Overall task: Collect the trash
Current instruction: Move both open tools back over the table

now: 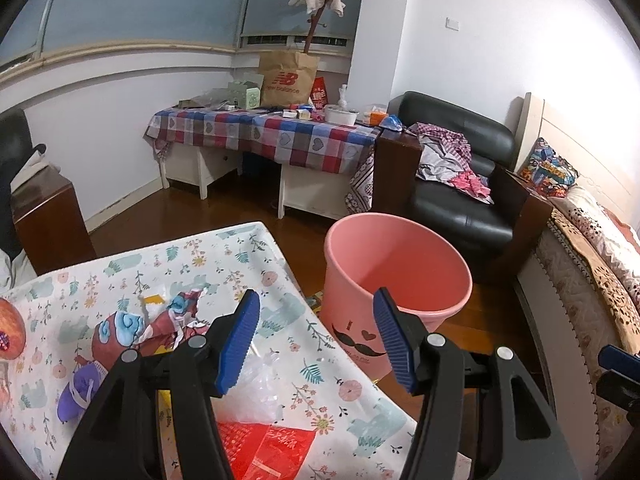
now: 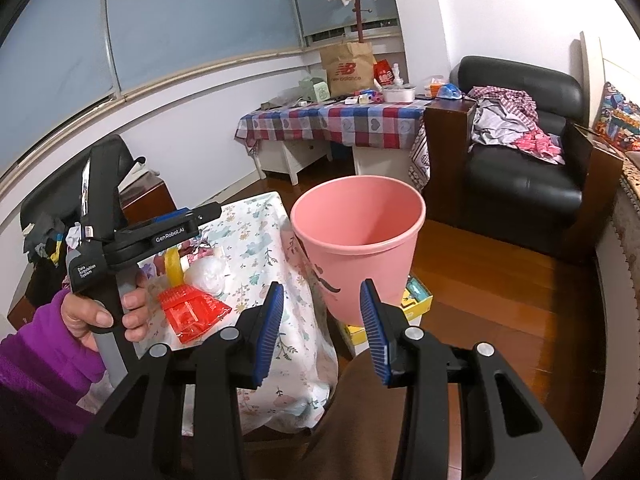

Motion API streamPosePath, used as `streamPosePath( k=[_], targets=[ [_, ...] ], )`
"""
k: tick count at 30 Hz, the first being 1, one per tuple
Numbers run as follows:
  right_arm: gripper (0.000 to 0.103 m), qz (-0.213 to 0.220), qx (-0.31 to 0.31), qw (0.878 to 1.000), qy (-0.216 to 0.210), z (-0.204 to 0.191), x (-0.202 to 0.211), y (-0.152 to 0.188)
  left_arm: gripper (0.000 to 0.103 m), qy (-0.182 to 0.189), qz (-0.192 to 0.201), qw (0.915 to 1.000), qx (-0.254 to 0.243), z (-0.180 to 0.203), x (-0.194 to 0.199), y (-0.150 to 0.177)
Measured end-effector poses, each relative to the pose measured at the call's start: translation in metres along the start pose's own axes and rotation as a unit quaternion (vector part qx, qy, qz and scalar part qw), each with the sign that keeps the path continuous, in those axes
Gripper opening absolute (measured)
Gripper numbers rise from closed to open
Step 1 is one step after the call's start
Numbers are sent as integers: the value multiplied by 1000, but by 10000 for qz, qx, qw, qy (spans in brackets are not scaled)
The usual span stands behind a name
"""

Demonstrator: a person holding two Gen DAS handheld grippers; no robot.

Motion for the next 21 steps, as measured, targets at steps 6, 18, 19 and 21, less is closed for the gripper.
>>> streamPosePath(
  k=[6,18,19,21],
  targets=[
    [40,-53,43,9999,-120,-5,-10,0,58,-75,-24,9999,86,-10,1,3],
    [40,-132,83,9960,-884,-32,-52,9,60,-922,172,9942,528,-84,56,28],
    [40,-142,63,9953,-957,-34,-56,9,60,-1029,161,9928,594,-93,63,33],
    [40,-154,46,9935,-1131,-41,-66,12,60,-1293,152,9891,683,-112,75,44]
  ],
)
Point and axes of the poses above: each gripper's, at about its wrist camera, not at the fingertips, and x roughly against the way its jaws point, z to its right, y to its underside, the point moved 5 cm from there along -x, roughly the way its jaws point, and after that the axes turned 2 degrees about z, right-handed, at the moved point
